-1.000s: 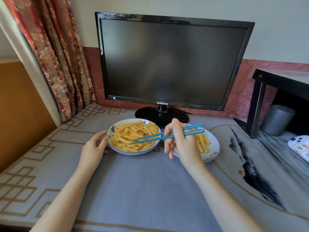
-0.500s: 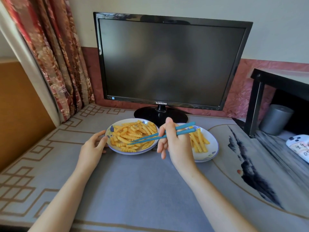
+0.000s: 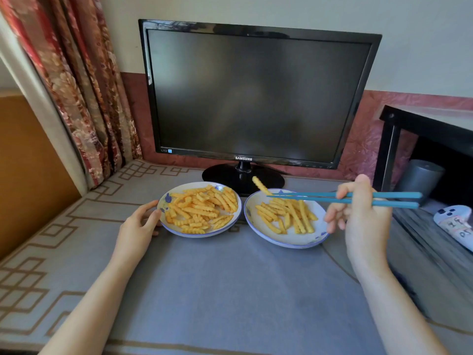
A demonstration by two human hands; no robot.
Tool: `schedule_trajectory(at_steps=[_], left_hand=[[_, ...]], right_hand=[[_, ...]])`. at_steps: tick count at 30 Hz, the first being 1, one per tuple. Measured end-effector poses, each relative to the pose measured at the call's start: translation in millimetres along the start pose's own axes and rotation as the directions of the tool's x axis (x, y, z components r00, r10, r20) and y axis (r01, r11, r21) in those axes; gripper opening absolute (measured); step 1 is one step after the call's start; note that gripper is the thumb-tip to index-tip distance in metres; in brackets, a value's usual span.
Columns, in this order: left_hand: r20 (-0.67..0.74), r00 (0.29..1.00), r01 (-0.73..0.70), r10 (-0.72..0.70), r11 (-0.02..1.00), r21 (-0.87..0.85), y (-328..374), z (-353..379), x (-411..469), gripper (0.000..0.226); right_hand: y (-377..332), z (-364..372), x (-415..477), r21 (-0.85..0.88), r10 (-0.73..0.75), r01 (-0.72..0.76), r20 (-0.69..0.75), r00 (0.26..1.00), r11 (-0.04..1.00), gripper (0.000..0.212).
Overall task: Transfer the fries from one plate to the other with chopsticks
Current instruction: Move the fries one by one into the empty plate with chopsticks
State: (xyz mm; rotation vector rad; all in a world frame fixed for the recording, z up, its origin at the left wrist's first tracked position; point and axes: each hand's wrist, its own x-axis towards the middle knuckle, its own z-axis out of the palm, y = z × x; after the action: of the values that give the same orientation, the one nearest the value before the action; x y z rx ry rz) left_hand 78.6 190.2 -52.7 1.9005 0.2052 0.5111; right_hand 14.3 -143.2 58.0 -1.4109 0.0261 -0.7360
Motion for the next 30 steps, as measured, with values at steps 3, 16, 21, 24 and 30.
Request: schedule_trajectory(at_steps=[3,16,21,24,30], left_hand=[[0.002,1.000,-0.003,0.003,1.000,0.007,-0.9,0.3,0.7,0.028],[-0.001,1.000,0.011,-0.011,1.000,0.016,0.6,-0.4,-0.3,0.029],[0.002,1.000,0.013,-0.013,1.000,0.021,-1.1,-0.9,1.3,0.030],[0.001,1.000,0.013,-0.013,1.000,0.023,0.0,-1.2,0.1,0.030],[-0.003,1.000,0.007,-0.007,1.000,0.022,4.5,-0.4,-2.4,0.030]], right_hand=[[6.0,-18.9,5.8,-0.057,-0.014,0.011,-0.053,0.999,0.998,0.041],[17.4,-34.4,-2.1,-0.172,-0.038,0.031,-0.034,0.999,0.985,0.041],[10.4,-25.0,-4.3,-0.139,-0.094,0.093,0.004,0.996,0.986,0.041],[7.7,-12.3,-5.4,-0.090,-0.074,0.078,0.051,0.996,0.993,0.041],[8.4,25.8,-12.1,-0.019,0.015,-0.010,0.264,0.964,1.000,0.044]])
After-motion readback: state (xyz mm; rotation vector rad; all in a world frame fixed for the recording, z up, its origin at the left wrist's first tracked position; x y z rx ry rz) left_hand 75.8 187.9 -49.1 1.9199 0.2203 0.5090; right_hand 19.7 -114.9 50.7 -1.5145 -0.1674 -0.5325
